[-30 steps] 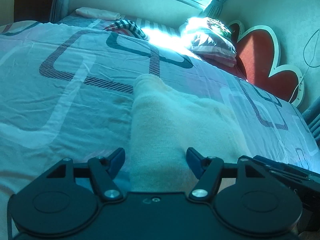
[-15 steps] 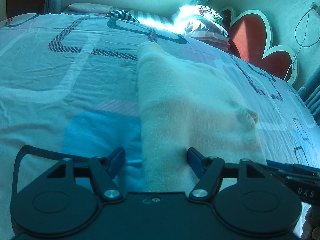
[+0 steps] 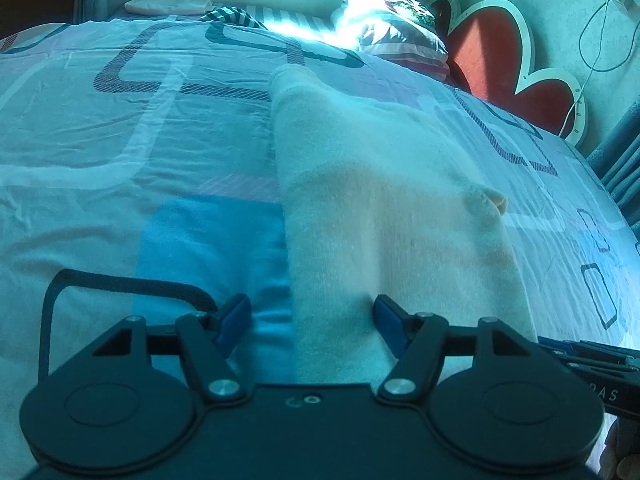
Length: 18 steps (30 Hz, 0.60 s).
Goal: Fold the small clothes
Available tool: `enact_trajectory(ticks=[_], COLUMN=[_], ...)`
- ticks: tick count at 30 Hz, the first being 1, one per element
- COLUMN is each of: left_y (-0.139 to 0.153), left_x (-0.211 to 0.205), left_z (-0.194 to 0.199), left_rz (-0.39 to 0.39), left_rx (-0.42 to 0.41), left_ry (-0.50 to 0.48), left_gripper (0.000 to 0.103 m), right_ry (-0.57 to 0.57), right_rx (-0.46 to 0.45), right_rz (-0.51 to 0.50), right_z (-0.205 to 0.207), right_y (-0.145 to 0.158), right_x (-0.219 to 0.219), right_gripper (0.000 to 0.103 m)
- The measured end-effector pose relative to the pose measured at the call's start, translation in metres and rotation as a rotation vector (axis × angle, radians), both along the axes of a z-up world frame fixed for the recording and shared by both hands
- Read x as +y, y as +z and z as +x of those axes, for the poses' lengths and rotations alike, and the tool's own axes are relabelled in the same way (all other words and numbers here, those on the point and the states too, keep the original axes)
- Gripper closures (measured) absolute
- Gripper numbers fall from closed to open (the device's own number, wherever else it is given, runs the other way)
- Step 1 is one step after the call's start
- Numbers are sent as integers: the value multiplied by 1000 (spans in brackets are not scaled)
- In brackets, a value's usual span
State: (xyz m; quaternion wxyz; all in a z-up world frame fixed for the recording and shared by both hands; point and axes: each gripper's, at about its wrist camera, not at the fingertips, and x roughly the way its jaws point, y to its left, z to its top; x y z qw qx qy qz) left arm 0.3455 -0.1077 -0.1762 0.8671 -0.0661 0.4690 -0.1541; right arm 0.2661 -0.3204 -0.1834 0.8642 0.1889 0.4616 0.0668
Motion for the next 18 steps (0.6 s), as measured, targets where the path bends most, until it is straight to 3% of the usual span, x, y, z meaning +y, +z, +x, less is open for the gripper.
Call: enact_trajectory(ticks=[1,5,10,15,18], left_y=[0,2,8,22,22], left_x=[0,2,8,8,5], left_z=[1,4,11,25,40], left_rz=[1,-16,-44,-80,-105], left_rx=[1,1,-8,-31,-15], left_ry=[-11,-50,-73,-67,-39], left_gripper=[37,36,36,30,29], right_ry=[-19,-74,-106,-122,-123], right_rx=[-2,-18,-46,-58,-63], right_rz=[-3,-55,-74,-50,-39], right_z=[-1,-3,5,23,42], right_y=[3,17,31,39,39], right_x=[0,5,12,11,6], right_gripper=[74,51,47,31,28])
